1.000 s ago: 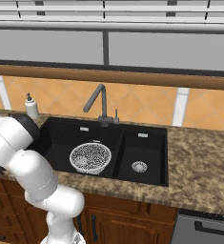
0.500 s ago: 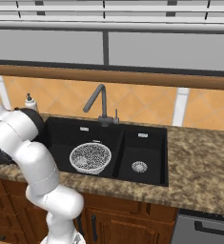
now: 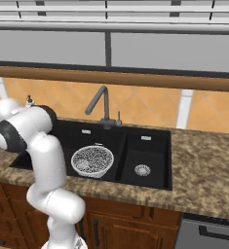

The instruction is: Put the colander in the sink, put the tangerine in the colander, and turn on the sink faucet and pour water over the colander.

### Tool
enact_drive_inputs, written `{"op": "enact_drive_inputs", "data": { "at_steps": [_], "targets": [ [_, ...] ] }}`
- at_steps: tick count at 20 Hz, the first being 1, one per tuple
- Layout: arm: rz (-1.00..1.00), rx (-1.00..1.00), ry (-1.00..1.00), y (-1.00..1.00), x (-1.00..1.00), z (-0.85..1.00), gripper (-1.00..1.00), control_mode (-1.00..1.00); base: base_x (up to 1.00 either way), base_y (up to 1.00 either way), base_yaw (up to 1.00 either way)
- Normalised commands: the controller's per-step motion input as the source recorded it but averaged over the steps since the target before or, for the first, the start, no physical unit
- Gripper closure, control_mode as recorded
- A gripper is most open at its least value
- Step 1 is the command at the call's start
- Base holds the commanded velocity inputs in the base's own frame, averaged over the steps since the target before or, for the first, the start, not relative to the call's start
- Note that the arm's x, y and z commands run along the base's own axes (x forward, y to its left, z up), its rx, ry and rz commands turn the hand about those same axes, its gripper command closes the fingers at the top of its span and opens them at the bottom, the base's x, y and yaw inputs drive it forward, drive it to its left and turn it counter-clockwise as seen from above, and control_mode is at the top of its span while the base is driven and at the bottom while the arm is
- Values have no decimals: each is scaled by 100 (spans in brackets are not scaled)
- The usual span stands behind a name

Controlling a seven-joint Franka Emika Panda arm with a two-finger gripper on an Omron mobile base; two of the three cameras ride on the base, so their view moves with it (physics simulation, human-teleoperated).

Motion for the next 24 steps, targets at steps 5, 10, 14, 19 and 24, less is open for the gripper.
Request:
{"op": "enact_drive_inputs", "data": {
  "at_steps": [5,10,14,19,24],
  "targets": [
    [0,0,0,27,6,2,-100,-100,0,0,0],
    [0,0,0,7,0,26,-100,-100,0,0,0],
    [0,0,2,3,0,28,-100,-100,0,0,0],
    [-1,-4,7,2,13,0,-100,-100,0,0,0],
    [0,-8,12,25,29,-2,-100,-100,0,0,0]
  ]
}}
